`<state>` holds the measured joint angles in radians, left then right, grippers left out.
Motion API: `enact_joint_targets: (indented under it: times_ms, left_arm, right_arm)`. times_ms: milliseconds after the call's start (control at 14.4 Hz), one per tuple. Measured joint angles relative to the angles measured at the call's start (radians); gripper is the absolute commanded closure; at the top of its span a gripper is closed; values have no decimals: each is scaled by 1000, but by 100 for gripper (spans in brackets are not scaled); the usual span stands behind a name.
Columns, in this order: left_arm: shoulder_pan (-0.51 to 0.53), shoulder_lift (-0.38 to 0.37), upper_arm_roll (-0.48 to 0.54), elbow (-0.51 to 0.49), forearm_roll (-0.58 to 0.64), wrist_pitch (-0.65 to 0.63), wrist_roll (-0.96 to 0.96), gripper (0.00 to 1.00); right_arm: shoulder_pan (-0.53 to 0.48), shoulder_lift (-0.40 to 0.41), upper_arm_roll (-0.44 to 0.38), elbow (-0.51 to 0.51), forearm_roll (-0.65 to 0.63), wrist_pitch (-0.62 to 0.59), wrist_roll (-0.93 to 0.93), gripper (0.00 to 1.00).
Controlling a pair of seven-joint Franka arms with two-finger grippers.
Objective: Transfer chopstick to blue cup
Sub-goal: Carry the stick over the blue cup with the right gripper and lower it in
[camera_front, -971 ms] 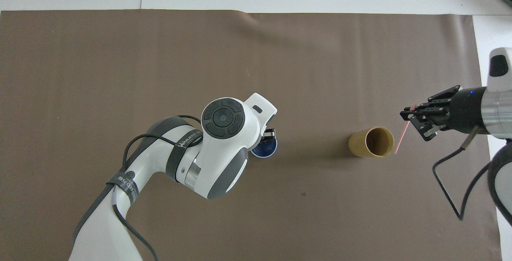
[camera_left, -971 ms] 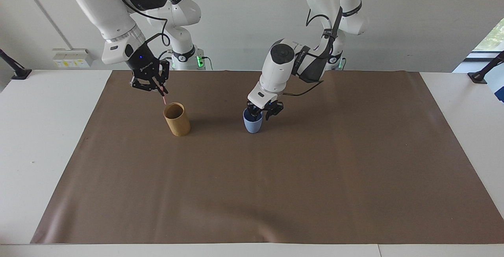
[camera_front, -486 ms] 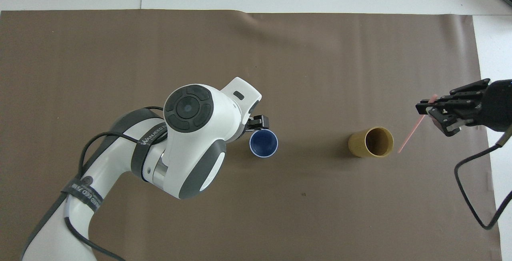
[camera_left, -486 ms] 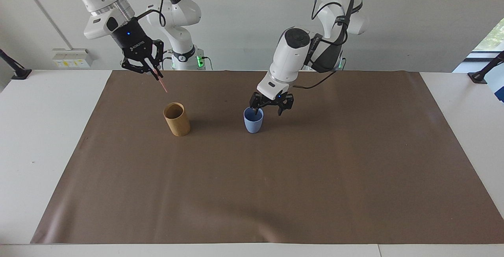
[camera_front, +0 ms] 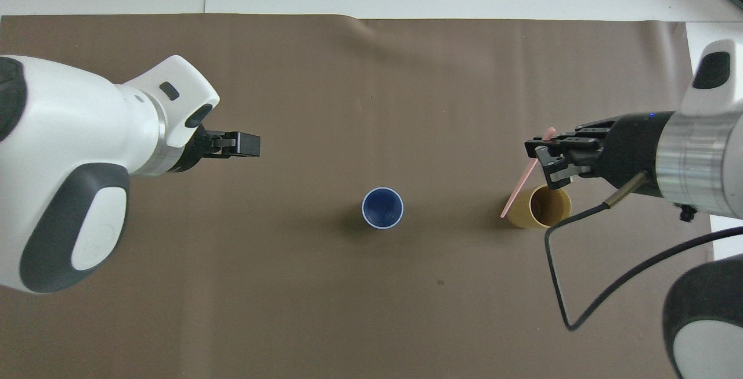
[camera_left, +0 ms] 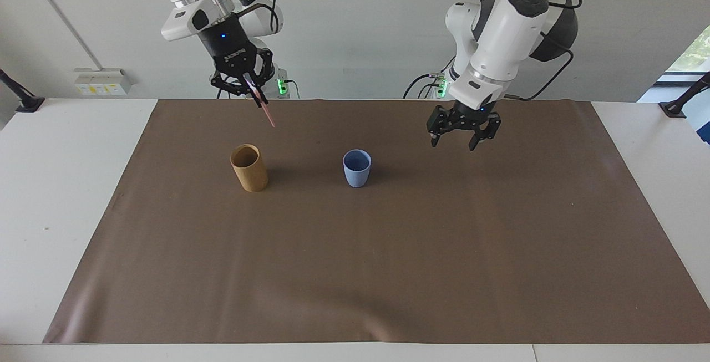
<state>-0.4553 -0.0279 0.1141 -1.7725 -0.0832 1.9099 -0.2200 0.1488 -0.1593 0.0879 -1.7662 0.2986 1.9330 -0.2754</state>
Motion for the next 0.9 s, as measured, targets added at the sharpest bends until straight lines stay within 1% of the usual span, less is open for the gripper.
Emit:
enact_joint_targets:
  times_ms: [208,416,624,902]
  left_arm:
    - [99,-15,1,125,23,-141,140,0]
    - [204,-15,2,230,25,-261,284,0]
    - [261,-11,2,273,26,-341,341,0]
    - [311,7,1,331,26,-449,347,0]
  right_arm:
    - [66,34,13,-1,-5,82,75,100]
    - [164,101,13,-1,-25,182,152,100]
    - [251,172,14,-2,-89,285,235,100]
    - [280,234,13,-3,-98,353,238,100]
